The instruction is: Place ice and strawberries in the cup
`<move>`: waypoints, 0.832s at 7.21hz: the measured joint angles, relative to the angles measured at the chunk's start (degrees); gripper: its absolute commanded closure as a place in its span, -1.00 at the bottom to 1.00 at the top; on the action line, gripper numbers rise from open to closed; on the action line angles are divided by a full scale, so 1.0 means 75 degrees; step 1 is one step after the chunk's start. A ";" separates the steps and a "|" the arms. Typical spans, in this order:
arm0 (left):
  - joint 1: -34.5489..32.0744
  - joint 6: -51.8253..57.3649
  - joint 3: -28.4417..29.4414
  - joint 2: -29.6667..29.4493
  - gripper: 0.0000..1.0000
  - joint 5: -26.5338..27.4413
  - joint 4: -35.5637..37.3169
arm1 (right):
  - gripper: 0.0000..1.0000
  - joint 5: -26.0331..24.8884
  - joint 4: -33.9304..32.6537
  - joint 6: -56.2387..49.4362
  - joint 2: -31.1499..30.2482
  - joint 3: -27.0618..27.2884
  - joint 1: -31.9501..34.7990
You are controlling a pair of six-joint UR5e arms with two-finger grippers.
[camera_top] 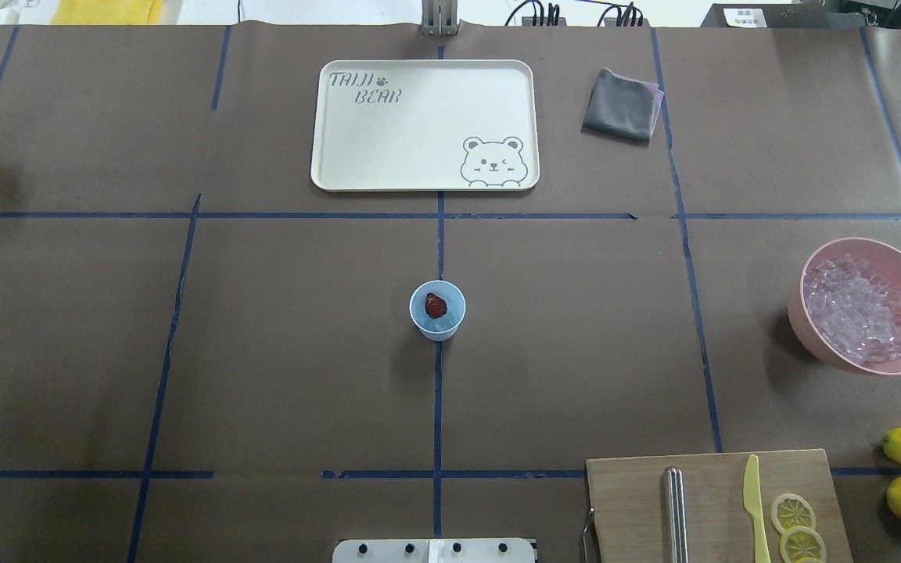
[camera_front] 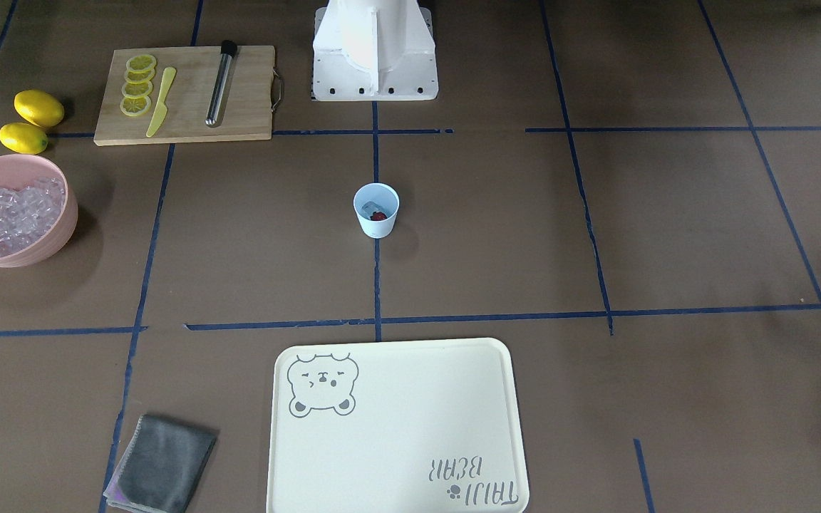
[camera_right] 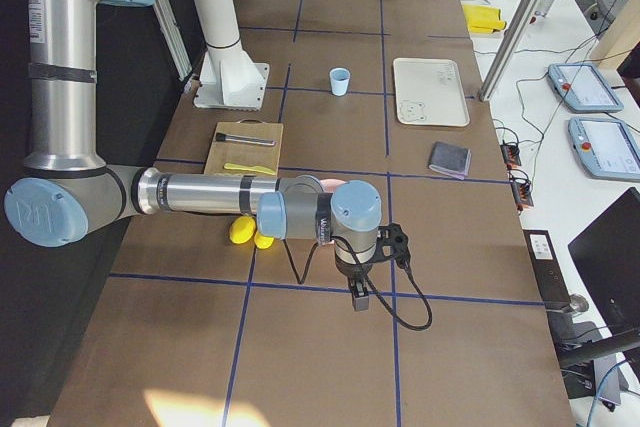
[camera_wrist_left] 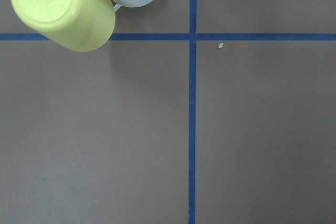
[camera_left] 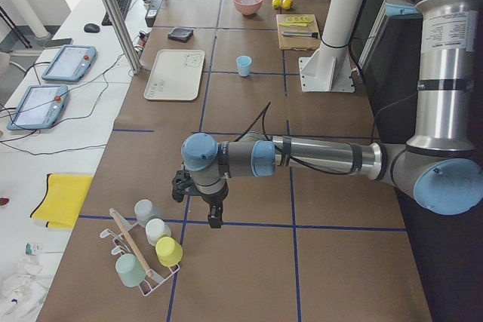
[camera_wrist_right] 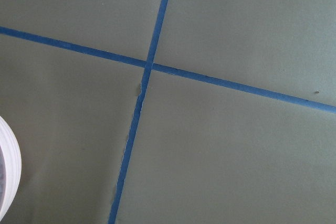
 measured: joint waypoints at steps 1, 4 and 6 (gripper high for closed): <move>-0.0020 0.0022 0.0005 0.0047 -1.00 -0.0009 -0.0091 | -1.00 -0.0026 -0.0001 0.0022 0.0021 -0.0001 0.0002; -0.0047 -0.0010 0.0072 0.0064 -1.00 0.0043 -0.0136 | -1.00 -0.0015 0.0006 0.0035 0.0037 0.0027 0.0010; -0.0057 -0.0014 0.0164 0.0101 -1.00 0.0056 -0.0135 | -1.00 -0.0024 0.0010 0.0028 -0.0016 0.0053 0.0014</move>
